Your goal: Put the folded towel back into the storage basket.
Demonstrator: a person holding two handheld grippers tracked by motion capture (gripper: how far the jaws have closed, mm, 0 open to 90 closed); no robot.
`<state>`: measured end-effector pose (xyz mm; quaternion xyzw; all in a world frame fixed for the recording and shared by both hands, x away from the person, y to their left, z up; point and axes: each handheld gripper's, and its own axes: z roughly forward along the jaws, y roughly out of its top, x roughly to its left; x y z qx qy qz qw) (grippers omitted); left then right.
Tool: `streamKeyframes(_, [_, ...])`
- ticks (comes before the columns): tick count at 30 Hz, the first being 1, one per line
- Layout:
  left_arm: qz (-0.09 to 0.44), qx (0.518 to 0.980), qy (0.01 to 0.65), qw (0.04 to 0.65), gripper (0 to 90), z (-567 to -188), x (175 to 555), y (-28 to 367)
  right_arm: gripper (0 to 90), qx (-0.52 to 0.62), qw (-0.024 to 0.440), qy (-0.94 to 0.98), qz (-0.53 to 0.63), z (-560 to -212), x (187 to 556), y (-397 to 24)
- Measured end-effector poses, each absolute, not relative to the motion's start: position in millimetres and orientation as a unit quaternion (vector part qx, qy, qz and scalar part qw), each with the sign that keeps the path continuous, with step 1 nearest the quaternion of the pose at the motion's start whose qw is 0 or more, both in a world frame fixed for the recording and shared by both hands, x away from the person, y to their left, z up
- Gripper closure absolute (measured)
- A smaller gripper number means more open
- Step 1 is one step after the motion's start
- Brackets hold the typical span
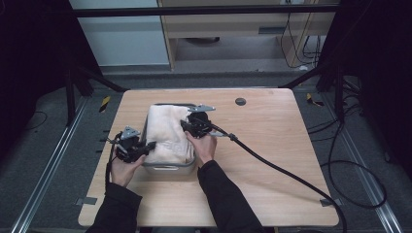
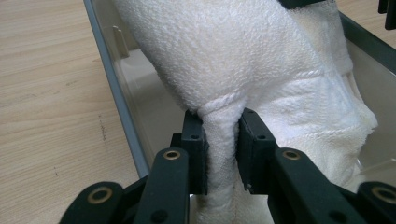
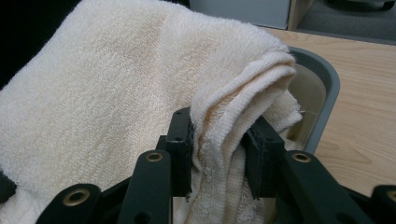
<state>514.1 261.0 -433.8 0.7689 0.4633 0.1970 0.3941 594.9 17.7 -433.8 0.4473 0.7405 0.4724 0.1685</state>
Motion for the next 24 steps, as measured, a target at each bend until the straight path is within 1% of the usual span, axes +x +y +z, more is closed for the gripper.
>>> streamKeyframes(5, [0.2, 0.77, 0.465, 0.389, 70.3, -435, 515, 260, 64.2, 0.443, 0.177, 0.745, 0.466, -437, 595, 19])
streamKeyframes(12, [0.211, 0.77, 0.468, 0.379, 61.8, -436, 516, 261, 63.2, 0.44, 0.18, 0.75, 0.459, -440, 595, 20])
streamKeyframes(16, [0.219, 0.766, 0.465, 0.385, 57.4, -433, 515, 262, 61.1, 0.438, 0.185, 0.755, 0.452, -442, 596, 20])
streamKeyframes(18, [0.229, 0.763, 0.463, 0.389, 53.5, -431, 513, 261, 60.7, 0.435, 0.19, 0.754, 0.453, -440, 595, 18])
streamKeyframes(24, [0.241, 0.749, 0.454, 0.418, 49.0, -418, 506, 265, 58.7, 0.427, 0.2, 0.748, 0.468, -429, 591, 9])
